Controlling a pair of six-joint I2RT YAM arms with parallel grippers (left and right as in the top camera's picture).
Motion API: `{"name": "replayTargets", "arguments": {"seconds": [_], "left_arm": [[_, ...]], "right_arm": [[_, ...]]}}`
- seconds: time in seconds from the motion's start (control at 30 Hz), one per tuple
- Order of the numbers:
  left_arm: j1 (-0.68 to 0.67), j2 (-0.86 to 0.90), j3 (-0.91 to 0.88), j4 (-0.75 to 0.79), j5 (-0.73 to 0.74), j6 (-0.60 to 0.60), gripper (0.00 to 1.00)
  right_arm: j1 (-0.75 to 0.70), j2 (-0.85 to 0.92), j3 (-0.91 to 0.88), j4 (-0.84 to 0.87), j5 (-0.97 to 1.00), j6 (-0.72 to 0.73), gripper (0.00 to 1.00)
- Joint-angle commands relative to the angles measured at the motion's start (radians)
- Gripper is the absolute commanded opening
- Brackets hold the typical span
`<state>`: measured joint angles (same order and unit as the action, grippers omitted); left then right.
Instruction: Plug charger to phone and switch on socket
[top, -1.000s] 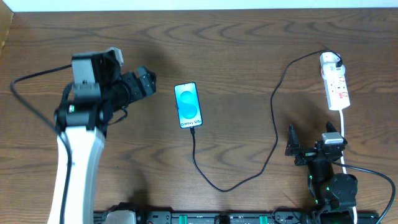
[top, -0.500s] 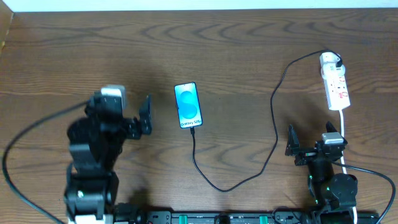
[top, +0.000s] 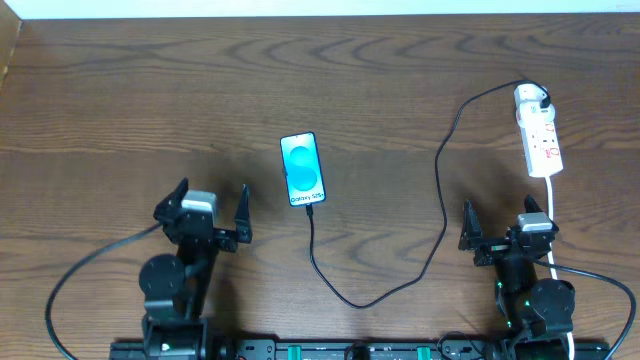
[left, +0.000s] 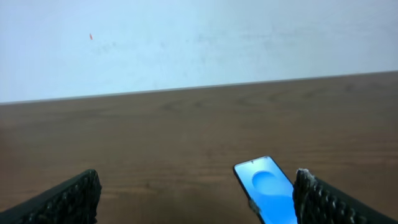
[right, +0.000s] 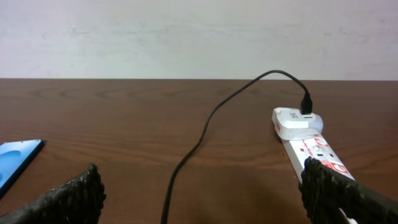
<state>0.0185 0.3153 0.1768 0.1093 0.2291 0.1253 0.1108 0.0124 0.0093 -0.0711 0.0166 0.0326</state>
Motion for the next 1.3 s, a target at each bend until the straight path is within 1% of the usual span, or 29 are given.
{"name": "replayTargets", "arguments": {"seconds": [0.0,0.27,0.47,0.6,0.63,1.27], "left_arm": [[-0.002,-0.069,-0.063,0.043,-0.025,0.013,0.98],[-0.002,-0.177,-0.174,0.057,-0.052,0.013,0.98],[-0.003,-0.220,-0.173,-0.042,-0.079,0.013,0.98],[-0.003,-0.292,-0.173,-0.172,-0.086,0.013,0.98],[-0.003,-0.316,-0.173,-0.172,-0.091,0.013,0.98],[-0.004,-0.311,-0.173,-0.169,-0.092,0.020,0.98]], "right_arm": [[0.002,-0.007,-0.004,-0.002,0.007,-0.004,0.99],[0.002,-0.007,-0.004,-0.002,0.007,-0.005,0.99],[0.002,-0.007,-0.004,-0.002,0.007,-0.004,0.99],[0.002,-0.007,-0.004,-0.002,0.007,-0.004,0.99],[0.002,-0.007,-0.004,-0.002,0.007,-0.004,0.99],[0.002,-0.007,-0.004,-0.002,0.007,-0.005,0.99]]}}
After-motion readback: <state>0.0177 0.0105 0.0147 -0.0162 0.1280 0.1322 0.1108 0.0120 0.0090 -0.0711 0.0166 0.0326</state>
